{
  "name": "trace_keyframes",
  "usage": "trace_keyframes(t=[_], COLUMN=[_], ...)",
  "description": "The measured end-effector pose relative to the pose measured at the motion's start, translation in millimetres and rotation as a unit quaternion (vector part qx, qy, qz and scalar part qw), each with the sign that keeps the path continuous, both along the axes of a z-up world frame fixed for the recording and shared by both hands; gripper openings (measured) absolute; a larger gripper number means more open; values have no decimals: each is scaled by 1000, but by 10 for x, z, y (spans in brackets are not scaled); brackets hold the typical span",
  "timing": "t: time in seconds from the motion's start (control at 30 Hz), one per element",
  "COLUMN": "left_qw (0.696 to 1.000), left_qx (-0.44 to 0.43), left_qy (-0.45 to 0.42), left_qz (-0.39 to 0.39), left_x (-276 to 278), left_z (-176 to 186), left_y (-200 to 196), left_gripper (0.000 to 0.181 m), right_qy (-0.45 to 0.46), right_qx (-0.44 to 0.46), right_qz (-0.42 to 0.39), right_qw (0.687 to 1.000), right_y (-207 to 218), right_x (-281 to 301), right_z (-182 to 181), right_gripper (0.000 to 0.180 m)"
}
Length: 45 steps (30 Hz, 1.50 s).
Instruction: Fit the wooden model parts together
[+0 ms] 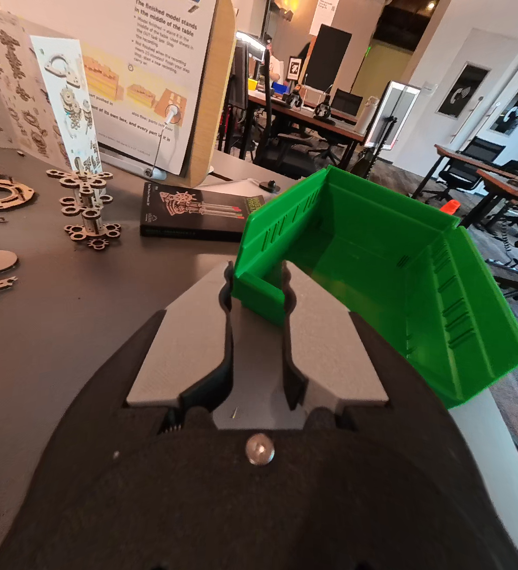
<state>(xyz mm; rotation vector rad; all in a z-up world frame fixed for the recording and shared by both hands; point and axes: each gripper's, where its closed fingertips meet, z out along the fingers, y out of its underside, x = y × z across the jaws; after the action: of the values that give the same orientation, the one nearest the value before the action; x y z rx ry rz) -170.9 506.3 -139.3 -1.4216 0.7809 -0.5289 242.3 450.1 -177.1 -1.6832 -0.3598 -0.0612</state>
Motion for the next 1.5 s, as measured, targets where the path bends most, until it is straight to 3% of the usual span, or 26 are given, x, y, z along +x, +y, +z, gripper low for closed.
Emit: trace_keyframes(t=[0.03,0.4,0.5,0.63,0.77,0.87,0.97,1.2,1.3,1.43,1.5], left_qw=[1000,997,996,981,982,975,971,974,972,932,923], left_qx=[0,75,64,46,-34,-67,-85,-111,-105,-133,-148], left_qy=[-3,16,46,162,95,113,122,152,209,309,324], left_qz=[-1,11,-47,-101,-162,-180,-186,-123,0,133,144], left_x=[3,108,457,967,1260,1246,1082,97,-902,-2332,-2720], left_z=[4,41,-64,-341,-363,-538,-664,-740,-806,-939,-968], left_y=[-3,-183,-708,-1309,-1829,-2012,-2133,-2111,-1785,-1472,-1431], left_gripper=[0,0,0,7,0,1,18,28,29,28,28], right_qy=[2,25,9,-15,-33,-40,-47,-60,-59,-53,-55], right_qx=[1,-28,-40,-44,-50,-54,-56,-59,-55,-52,-51], right_qz=[-3,-21,-19,-19,-33,-37,-40,-38,-37,-33,-33], right_qw=[1000,999,999,999,998,997,997,996,996,997,997], right_y=[2,63,85,102,112,114,116,123,118,120,117], right_x=[15,126,93,52,76,78,75,51,45,34,25], right_z=[7,-110,-160,-186,-219,-238,-251,-266,-254,-238,-232], right_gripper=[27,38,40,40,40,40,40,40,40,40,40])
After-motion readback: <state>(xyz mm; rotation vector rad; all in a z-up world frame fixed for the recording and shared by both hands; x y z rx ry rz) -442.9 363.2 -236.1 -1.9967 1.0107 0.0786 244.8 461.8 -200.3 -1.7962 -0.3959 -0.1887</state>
